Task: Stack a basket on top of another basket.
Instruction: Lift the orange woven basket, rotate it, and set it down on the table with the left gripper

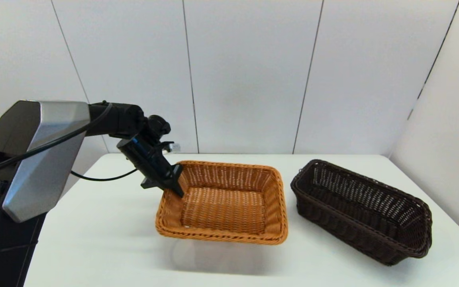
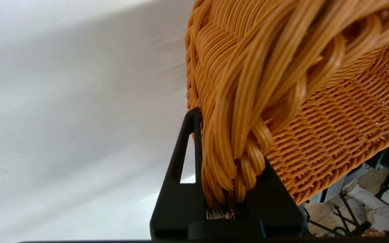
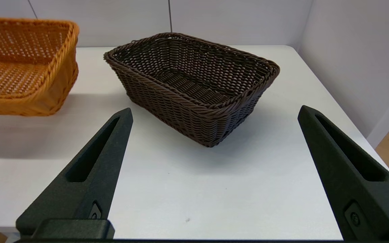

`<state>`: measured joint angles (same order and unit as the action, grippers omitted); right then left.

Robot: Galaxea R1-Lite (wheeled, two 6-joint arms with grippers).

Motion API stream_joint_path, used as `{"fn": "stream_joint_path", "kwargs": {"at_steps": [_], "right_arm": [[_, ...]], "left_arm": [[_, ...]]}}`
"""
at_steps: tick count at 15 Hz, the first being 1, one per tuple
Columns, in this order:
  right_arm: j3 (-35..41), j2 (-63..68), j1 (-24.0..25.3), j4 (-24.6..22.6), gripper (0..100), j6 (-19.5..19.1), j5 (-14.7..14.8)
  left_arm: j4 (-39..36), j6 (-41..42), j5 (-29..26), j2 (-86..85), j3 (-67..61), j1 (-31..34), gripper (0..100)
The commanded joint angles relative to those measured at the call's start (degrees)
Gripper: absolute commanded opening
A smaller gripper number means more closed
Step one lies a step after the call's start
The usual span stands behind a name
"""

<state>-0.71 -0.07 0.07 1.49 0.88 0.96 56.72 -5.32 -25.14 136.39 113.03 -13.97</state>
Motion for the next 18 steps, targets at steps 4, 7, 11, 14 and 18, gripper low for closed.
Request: {"fn": "stream_joint_path", "kwargs": {"at_steps": [4,7,11,14,18], "right_arm": [[0.00,0.07,0.01,0.01,100,0.00,0.00],[0.00,0.07,0.01,0.01,100,0.00,0.00],[0.00,0.07,0.01,0.01,100,0.00,0.00],[0.00,0.07,0.01,0.01,100,0.00,0.00],[0.00,0.07,0.01,0.01,100,0.00,0.00]], "left_arm": [[-0.82,-2.33,0.44,3.01,0.00,-0.71,0],[-2.05,-4.44,0.62,3.45,0.00,-0.88,0],[-2.41,-4.88,0.79,3.45,0.00,-0.88,0],[-2.32,-4.88,0.70,3.45,0.00,-0.88,0],[-2.41,-4.88,0.62,3.62,0.00,-0.88,0]]}}
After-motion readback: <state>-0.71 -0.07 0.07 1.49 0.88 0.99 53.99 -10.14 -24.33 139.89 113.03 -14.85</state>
